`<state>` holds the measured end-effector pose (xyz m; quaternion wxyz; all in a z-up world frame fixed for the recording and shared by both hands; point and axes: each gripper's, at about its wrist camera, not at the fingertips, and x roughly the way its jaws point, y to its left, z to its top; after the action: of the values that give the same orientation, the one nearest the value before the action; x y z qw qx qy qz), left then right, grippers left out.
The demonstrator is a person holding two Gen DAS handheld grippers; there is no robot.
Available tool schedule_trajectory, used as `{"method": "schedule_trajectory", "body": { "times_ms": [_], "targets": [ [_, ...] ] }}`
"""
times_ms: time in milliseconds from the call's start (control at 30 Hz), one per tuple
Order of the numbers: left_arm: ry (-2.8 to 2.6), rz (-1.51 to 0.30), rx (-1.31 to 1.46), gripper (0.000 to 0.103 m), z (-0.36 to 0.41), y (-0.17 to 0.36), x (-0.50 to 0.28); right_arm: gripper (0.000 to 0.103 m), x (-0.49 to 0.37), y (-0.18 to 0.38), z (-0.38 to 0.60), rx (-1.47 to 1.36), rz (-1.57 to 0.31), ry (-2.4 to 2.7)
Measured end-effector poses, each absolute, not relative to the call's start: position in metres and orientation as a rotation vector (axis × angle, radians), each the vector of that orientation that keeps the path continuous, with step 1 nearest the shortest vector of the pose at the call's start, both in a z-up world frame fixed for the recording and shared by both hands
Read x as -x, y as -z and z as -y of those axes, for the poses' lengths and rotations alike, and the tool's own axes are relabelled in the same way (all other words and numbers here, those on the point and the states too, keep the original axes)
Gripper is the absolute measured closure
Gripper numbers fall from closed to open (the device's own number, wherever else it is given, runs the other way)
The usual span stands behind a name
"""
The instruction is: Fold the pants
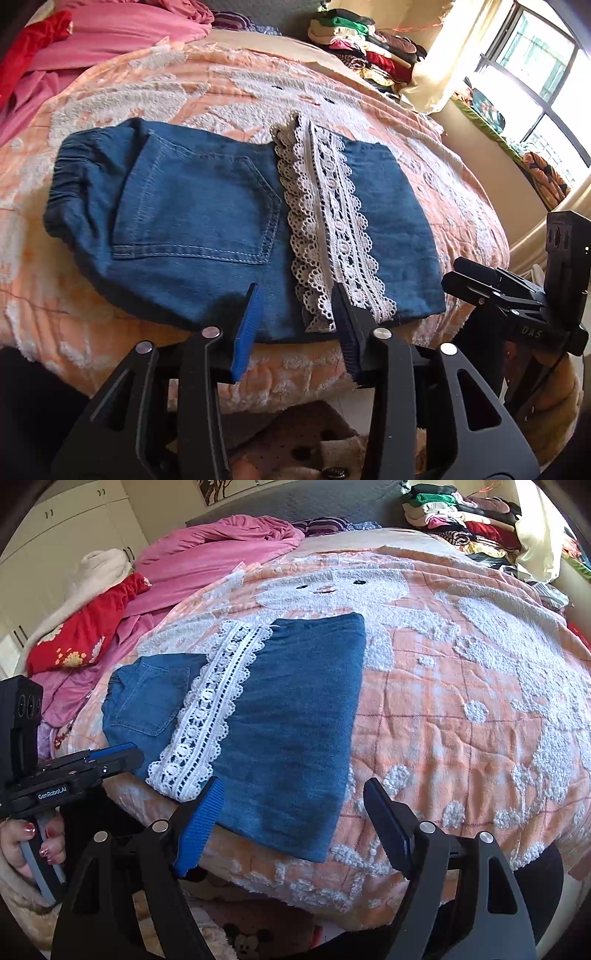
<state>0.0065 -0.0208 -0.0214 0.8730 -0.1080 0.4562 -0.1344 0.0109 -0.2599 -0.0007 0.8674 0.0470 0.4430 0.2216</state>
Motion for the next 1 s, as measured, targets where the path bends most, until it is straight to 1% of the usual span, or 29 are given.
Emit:
{"method": "schedule_trajectory", "body": {
  "times_ms": [33, 133, 167, 200, 333, 533, 600, 800, 1000],
  "targets": [
    [0.276, -0.949, 0.224, 0.068, 0.019, 0.020, -0.005, 0.026, -0.011, -0.001, 0.257, -0.098, -0.926, -0.466],
    [0.260, -0.933, 0.228, 0.061, 0.011, 0.015, 0.000, 0.025, -0.010, -0.006, 0.249, -0.088, -0.914, -0.481],
    [0.255, -0.929, 0.230, 0.060, 0.008, 0.013, 0.001, 0.017, -0.010, -0.009, 0.246, -0.082, -0.909, -0.482],
    [0.250, -0.926, 0.231, 0.060, 0.007, 0.011, 0.001, 0.015, -0.010, -0.011, 0.244, -0.078, -0.899, -0.481],
    [0.211, -0.903, 0.238, 0.058, -0.008, 0.004, 0.005, 0.015, -0.012, -0.020, 0.234, -0.075, -0.886, -0.511],
    [0.153, -0.881, 0.292, 0.053, -0.037, -0.001, 0.008, 0.015, -0.020, -0.036, 0.212, -0.038, -0.862, -0.560],
    [0.136, -0.874, 0.307, 0.047, -0.047, 0.000, 0.011, 0.015, -0.024, -0.042, 0.201, -0.021, -0.854, -0.581],
    [0.096, -0.877, 0.369, 0.044, -0.079, 0.006, 0.018, 0.015, -0.039, -0.057, 0.163, 0.034, -0.834, -0.659],
    [0.101, -0.894, 0.464, 0.041, -0.104, 0.019, 0.020, 0.015, -0.060, -0.060, 0.118, 0.101, -0.853, -0.742]
  ]
}}
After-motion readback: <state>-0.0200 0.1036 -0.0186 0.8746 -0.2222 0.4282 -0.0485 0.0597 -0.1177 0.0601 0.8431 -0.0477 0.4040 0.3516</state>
